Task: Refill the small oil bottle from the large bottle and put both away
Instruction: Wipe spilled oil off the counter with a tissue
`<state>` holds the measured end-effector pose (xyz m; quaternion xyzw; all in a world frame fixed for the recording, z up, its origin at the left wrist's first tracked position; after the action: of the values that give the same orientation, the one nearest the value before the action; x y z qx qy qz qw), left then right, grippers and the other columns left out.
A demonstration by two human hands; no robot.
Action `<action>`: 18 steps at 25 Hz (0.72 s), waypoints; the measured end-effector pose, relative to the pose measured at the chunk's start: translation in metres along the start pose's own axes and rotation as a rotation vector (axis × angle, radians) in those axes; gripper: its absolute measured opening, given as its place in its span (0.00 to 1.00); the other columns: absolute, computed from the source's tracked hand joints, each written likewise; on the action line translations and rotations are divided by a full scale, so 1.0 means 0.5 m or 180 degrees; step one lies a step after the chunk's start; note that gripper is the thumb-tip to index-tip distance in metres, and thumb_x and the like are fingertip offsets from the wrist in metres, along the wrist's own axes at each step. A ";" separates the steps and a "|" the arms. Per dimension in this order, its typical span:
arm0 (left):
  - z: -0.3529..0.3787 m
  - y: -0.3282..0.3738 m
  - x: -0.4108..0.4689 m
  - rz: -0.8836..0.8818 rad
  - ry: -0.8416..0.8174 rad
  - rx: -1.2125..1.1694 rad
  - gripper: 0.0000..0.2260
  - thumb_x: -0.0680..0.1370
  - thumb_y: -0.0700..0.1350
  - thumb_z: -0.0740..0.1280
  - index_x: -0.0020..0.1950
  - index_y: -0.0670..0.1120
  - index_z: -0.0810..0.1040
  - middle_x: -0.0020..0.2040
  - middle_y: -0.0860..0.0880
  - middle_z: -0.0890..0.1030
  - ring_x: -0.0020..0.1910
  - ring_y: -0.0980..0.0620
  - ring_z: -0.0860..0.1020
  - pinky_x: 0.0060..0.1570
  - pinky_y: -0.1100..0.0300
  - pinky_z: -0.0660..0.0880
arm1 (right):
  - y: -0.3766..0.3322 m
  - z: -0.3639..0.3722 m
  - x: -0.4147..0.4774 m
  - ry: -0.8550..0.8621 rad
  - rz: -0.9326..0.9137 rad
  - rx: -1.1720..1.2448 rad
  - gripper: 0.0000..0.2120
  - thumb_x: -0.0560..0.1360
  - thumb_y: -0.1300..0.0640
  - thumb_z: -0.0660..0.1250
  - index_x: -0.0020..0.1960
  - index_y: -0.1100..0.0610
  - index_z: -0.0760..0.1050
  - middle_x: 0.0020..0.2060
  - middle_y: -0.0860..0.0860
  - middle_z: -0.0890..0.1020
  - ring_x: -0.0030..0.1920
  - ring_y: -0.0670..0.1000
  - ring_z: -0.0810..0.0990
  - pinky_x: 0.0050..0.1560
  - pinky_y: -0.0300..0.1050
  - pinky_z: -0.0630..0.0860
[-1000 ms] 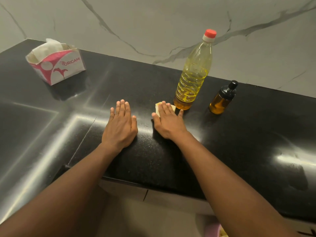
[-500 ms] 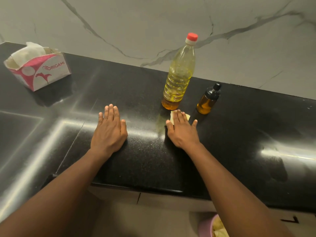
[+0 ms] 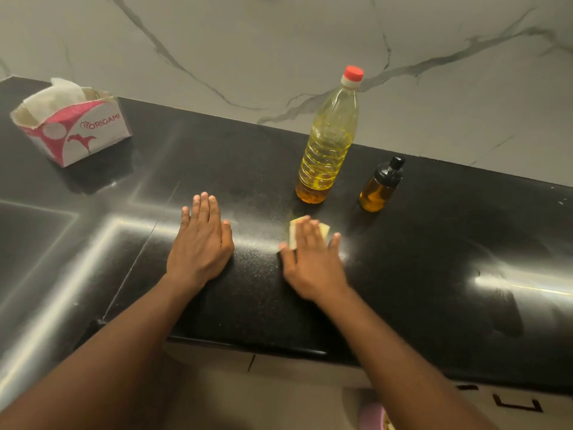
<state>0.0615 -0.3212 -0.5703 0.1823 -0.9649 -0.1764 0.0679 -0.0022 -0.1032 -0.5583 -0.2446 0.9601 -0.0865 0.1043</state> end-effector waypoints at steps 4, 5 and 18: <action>-0.001 0.003 0.002 -0.0040 0.0013 0.0042 0.30 0.86 0.52 0.44 0.84 0.40 0.45 0.85 0.41 0.45 0.84 0.47 0.42 0.82 0.48 0.39 | -0.114 0.026 0.062 -0.0091 -0.0528 0.0044 0.35 0.84 0.37 0.41 0.85 0.56 0.45 0.85 0.52 0.47 0.84 0.53 0.44 0.79 0.67 0.38; -0.002 0.003 0.004 -0.0030 0.0014 0.0041 0.30 0.85 0.52 0.44 0.84 0.39 0.45 0.85 0.41 0.45 0.84 0.47 0.42 0.82 0.48 0.38 | -0.129 0.016 0.104 -0.0073 -0.0505 -0.0010 0.34 0.85 0.39 0.43 0.85 0.56 0.45 0.85 0.52 0.47 0.84 0.54 0.44 0.79 0.68 0.38; -0.024 0.001 -0.096 -0.0039 0.0061 -0.0293 0.29 0.86 0.51 0.44 0.84 0.41 0.43 0.85 0.43 0.43 0.83 0.51 0.39 0.81 0.52 0.36 | -0.128 0.065 -0.084 -0.0188 -0.1635 -0.0178 0.30 0.85 0.43 0.44 0.85 0.46 0.42 0.84 0.44 0.45 0.83 0.44 0.41 0.79 0.69 0.33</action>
<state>0.1082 -0.3066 -0.5622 0.1865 -0.9540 -0.2193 0.0843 0.0706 -0.1416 -0.5689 -0.4856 0.8651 -0.0764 0.1001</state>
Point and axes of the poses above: each hand's wrist, its own x-axis towards the middle knuckle, its own z-axis out of the palm, y = z × x, the point moved 7 cm from there along x, towards the middle knuckle
